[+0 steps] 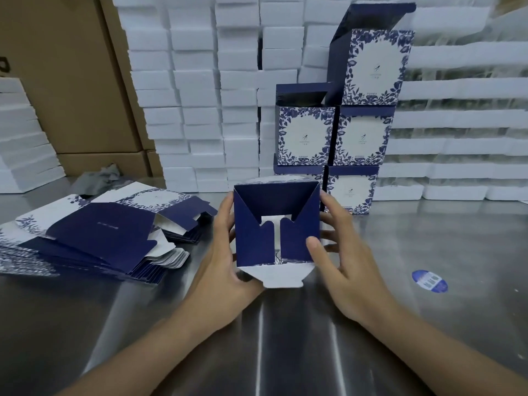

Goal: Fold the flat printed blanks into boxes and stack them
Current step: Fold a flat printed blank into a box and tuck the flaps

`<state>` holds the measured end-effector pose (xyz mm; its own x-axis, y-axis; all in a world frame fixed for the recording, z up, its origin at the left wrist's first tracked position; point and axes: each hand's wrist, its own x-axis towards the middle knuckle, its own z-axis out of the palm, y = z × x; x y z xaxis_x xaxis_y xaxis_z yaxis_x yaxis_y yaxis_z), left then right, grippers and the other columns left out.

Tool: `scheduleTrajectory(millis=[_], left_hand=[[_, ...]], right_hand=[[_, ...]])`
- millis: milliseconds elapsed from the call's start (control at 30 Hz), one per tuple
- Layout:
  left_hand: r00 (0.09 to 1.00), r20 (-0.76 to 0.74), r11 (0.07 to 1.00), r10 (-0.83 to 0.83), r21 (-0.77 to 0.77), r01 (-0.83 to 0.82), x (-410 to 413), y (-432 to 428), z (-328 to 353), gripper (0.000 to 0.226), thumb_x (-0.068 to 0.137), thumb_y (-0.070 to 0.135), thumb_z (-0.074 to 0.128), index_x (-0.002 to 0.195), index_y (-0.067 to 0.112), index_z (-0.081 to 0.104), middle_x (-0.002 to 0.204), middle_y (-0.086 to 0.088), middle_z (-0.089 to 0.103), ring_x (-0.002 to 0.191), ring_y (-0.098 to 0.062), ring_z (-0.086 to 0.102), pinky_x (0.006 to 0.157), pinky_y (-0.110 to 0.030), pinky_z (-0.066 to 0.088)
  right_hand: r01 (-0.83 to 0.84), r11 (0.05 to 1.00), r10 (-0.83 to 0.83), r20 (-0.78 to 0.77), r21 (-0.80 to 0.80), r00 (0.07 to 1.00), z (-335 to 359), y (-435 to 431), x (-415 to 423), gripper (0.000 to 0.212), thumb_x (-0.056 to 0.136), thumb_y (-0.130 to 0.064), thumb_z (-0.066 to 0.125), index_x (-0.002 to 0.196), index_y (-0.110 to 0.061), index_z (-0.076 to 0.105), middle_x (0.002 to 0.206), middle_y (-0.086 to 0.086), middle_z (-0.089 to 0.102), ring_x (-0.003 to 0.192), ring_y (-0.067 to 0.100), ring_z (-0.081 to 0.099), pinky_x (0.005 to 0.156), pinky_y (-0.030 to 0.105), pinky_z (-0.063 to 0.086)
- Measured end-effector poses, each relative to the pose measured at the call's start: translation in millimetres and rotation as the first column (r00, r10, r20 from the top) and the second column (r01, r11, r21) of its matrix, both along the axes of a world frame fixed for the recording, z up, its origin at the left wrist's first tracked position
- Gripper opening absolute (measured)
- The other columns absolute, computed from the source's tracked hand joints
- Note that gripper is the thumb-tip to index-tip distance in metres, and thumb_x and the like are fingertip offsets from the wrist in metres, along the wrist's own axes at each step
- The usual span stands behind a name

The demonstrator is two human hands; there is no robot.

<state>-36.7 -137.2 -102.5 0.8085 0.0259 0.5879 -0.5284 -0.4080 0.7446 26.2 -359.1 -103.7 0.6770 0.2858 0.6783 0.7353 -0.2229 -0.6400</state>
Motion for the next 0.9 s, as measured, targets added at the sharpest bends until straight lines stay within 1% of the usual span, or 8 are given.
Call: scheduleTrajectory(millis=[133, 233, 300, 400, 533, 633, 733, 900], left_hand=[[0.999, 0.036, 0.998, -0.038, -0.054, 0.04, 6.2, 4.6, -2.9, 0.122, 0.078, 0.04, 0.094, 0.161, 0.059, 0.007, 0.161, 0.03, 0.036, 0.149, 0.002, 0.038, 0.103, -0.006, 0.042], [0.999, 0.034, 0.996, -0.007, -0.089, 0.01, 9.5, 7.5, -2.4, 0.111, 0.08, 0.044, 0.09, 0.158, 0.062, 0.014, 0.157, 0.029, 0.044, 0.145, 0.005, 0.043, 0.1, -0.003, 0.041], [0.999, 0.04, 0.994, 0.012, -0.11, -0.008, 10.6, 8.5, -1.7, 0.107, 0.08, 0.047, 0.088, 0.156, 0.066, 0.016, 0.154, 0.029, 0.047, 0.142, 0.003, 0.047, 0.099, -0.013, 0.051], [0.999, 0.039, 0.995, 0.033, -0.095, -0.029, 8.8, 8.5, -1.6, 0.104, 0.082, 0.048, 0.086, 0.156, 0.065, 0.015, 0.155, 0.03, 0.046, 0.143, 0.001, 0.047, 0.109, -0.029, 0.046], [1.0, 0.019, 0.994, -0.003, -0.106, 0.005, 4.7, 7.1, -1.0, 0.096, 0.091, 0.032, 0.083, 0.16, 0.055, 0.021, 0.154, 0.034, 0.047, 0.145, 0.004, 0.045, 0.104, -0.011, 0.047], [0.999, -0.006, 0.99, -0.038, -0.138, 0.037, 5.4, 6.7, -1.0, 0.091, 0.092, 0.031, 0.082, 0.16, 0.053, 0.025, 0.155, 0.029, 0.048, 0.147, -0.001, 0.043, 0.102, -0.013, 0.049], [0.999, -0.015, 0.99, -0.028, -0.138, 0.026, 5.7, 6.1, -1.1, 0.089, 0.09, 0.036, 0.082, 0.155, 0.06, 0.028, 0.153, 0.031, 0.047, 0.146, 0.005, 0.041, 0.095, -0.009, 0.051], [1.0, -0.019, 0.993, -0.011, -0.116, 0.009, 7.9, 4.7, -1.3, 0.084, 0.089, 0.035, 0.081, 0.149, 0.065, 0.03, 0.15, 0.037, 0.046, 0.142, 0.012, 0.041, 0.09, -0.005, 0.05]], right_hand=[[0.01, 0.999, -0.007, 0.101, -0.032, 0.995, -6.7, 1.1, 10.4, 0.055, 0.109, -0.039, 0.042, 0.162, -0.049, 0.028, 0.158, -0.026, 0.045, 0.14, 0.006, 0.053, 0.107, 0.016, 0.043], [-0.035, 0.997, 0.04, 0.082, -0.067, 0.996, -6.6, 1.7, 11.2, 0.059, 0.107, -0.031, 0.04, 0.163, -0.047, 0.027, 0.159, -0.026, 0.046, 0.143, 0.004, 0.05, 0.111, 0.017, 0.04], [-0.098, 0.99, 0.104, 0.054, -0.102, 0.993, -6.9, 0.9, 10.8, 0.074, 0.099, -0.023, 0.044, 0.166, -0.044, 0.02, 0.161, -0.023, 0.043, 0.145, 0.007, 0.049, 0.114, 0.023, 0.042], [-0.089, 0.984, 0.094, 0.019, -0.153, 0.995, -7.4, -0.5, 11.4, 0.093, 0.086, -0.023, 0.054, 0.167, -0.043, 0.011, 0.162, -0.027, 0.04, 0.144, 0.001, 0.048, 0.114, 0.036, 0.043], [-0.03, 0.987, 0.039, 0.056, -0.16, 0.998, -7.3, 2.4, 8.7, 0.086, 0.094, -0.043, 0.069, 0.166, -0.04, 0.022, 0.158, -0.021, 0.047, 0.14, 0.006, 0.052, 0.108, 0.04, 0.047], [-0.022, 0.995, 0.027, 0.043, -0.095, 0.999, -5.6, 3.7, 9.9, 0.081, 0.094, -0.055, 0.071, 0.162, -0.042, 0.029, 0.156, -0.02, 0.049, 0.141, 0.01, 0.053, 0.107, 0.042, 0.049], [-0.031, 0.999, 0.031, -0.009, -0.044, 0.999, -5.0, 3.6, 11.1, 0.077, 0.092, -0.06, 0.072, 0.157, -0.047, 0.033, 0.153, -0.023, 0.051, 0.136, 0.006, 0.056, 0.105, 0.041, 0.05], [-0.035, 0.995, 0.029, -0.067, -0.092, 0.997, -5.0, 6.0, 11.8, 0.085, 0.092, -0.062, 0.072, 0.161, -0.05, 0.025, 0.152, -0.026, 0.052, 0.134, 0.004, 0.058, 0.105, 0.038, 0.052]])
